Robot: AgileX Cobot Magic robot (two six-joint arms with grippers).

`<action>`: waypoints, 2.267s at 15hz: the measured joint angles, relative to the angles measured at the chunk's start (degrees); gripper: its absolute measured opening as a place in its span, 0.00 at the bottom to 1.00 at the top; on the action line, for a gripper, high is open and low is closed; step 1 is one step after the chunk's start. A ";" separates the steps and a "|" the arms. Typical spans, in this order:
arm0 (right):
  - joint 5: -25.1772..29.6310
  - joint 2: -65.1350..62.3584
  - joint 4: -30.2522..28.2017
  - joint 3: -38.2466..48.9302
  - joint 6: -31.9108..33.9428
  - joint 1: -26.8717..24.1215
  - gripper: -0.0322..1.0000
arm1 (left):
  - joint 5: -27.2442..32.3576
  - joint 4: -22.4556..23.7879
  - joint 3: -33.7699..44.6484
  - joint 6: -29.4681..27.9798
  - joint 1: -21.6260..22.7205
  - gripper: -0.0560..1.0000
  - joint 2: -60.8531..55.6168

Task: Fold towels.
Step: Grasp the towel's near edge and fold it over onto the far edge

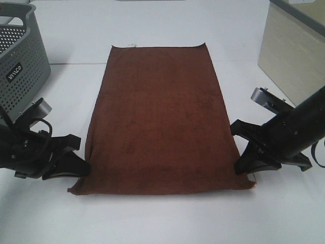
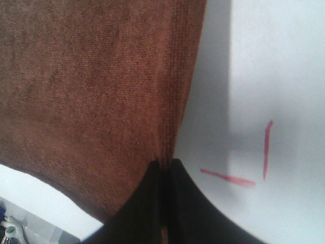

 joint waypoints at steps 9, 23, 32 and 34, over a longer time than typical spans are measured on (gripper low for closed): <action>4.53 -9.57 -1.72 11.69 0.92 0.06 0.03 | -1.60 1.09 14.61 -0.17 0.00 0.05 -11.34; 10.54 4.24 -7.85 -26.13 5.39 0.06 0.03 | -3.15 34.78 -20.23 -38.22 0.00 0.05 -7.16; 11.92 21.49 -15.47 -55.18 11.00 0.06 0.03 | -1.15 42.34 -52.14 -44.98 0.00 0.05 14.21; 11.92 25.61 -15.53 -61.36 11.23 0.06 0.03 | -1.43 43.09 -58.73 -45.09 0.00 0.05 17.76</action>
